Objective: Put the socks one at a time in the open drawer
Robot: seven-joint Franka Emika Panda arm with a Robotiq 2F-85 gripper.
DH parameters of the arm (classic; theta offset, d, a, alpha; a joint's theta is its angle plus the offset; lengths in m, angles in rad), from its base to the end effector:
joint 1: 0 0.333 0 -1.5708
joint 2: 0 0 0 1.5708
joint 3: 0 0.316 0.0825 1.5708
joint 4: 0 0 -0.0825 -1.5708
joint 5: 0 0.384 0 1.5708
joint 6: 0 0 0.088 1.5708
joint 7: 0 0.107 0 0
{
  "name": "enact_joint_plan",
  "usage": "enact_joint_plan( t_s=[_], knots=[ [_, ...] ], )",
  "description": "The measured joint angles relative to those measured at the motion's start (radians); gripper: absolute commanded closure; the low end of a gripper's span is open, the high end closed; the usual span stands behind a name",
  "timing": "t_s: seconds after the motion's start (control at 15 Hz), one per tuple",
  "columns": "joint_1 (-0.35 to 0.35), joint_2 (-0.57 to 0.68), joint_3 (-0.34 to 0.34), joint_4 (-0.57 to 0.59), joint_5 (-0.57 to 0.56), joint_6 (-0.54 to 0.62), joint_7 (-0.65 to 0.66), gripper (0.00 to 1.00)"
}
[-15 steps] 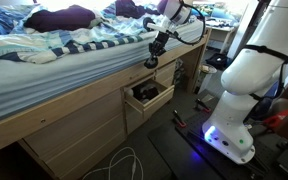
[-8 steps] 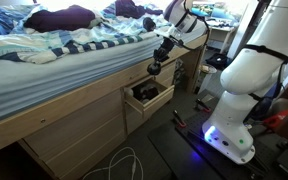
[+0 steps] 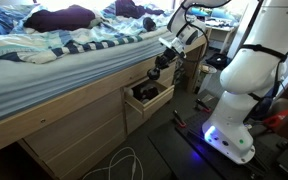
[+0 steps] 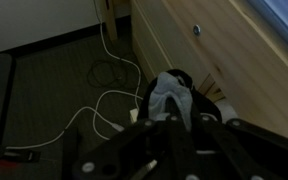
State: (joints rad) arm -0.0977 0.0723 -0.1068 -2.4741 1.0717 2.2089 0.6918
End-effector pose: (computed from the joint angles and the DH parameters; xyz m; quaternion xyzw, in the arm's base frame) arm 0.4473 -0.0632 0.2502 -0.6053 0.7005 0.2231 0.3052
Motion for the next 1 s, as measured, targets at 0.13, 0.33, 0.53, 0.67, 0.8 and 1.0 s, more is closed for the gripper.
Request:
enact_joint_plan(
  t_s=[0.13,0.33,0.53,0.67,0.8,1.0],
  knots=[
    [-0.004,0.039,-0.002,0.000,0.078,0.027,-0.066,0.97],
    [-0.009,0.095,-0.009,0.002,0.172,0.042,-0.144,0.97],
    [-0.011,0.145,-0.012,0.012,0.307,0.089,-0.222,0.97],
    [-0.011,0.179,-0.012,0.029,0.403,0.112,-0.260,0.97],
    [-0.010,0.215,-0.012,0.052,0.468,0.121,-0.279,0.97],
    [-0.010,0.269,-0.012,0.089,0.513,0.123,-0.279,0.97]
  ],
)
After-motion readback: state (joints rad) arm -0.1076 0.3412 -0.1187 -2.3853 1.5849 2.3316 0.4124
